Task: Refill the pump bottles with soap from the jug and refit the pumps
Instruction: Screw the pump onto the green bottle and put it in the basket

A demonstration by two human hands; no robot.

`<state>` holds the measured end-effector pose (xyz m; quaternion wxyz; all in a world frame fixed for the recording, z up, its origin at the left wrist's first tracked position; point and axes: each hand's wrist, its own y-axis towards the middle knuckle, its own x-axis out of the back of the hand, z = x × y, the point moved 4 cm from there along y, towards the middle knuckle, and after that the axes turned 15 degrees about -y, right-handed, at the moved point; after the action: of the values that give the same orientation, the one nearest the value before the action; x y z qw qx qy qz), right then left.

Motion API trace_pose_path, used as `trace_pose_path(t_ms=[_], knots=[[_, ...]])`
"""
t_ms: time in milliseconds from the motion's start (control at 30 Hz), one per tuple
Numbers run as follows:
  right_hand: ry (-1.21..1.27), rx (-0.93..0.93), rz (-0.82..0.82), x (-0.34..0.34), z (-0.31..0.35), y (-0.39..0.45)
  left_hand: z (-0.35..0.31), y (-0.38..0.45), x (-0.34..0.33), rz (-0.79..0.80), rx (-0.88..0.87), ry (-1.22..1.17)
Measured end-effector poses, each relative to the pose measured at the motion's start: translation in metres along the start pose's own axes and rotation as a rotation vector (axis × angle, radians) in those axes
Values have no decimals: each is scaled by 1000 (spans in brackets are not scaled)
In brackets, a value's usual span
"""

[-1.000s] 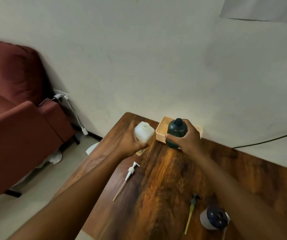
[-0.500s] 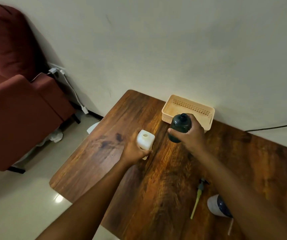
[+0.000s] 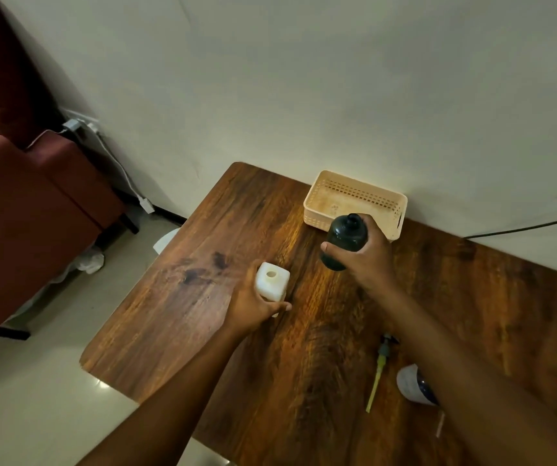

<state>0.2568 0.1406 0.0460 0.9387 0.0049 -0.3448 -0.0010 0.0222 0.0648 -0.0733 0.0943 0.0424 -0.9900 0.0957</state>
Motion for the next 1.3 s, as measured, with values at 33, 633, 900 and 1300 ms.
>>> trace_pose_path(t_ms=[33, 633, 900, 1300], knots=[[7, -2, -1, 3, 0, -1, -5, 1, 1, 26, 2, 8], [0, -141, -101, 116, -51, -33, -93, 12, -122, 464, -310, 631], [-44, -222, -185, 156, -107, -57, -67, -12, -222, 693, -328, 874], [-63, -276, -220, 175, -167, -71, -13, -16, -279, 780, -120, 908]])
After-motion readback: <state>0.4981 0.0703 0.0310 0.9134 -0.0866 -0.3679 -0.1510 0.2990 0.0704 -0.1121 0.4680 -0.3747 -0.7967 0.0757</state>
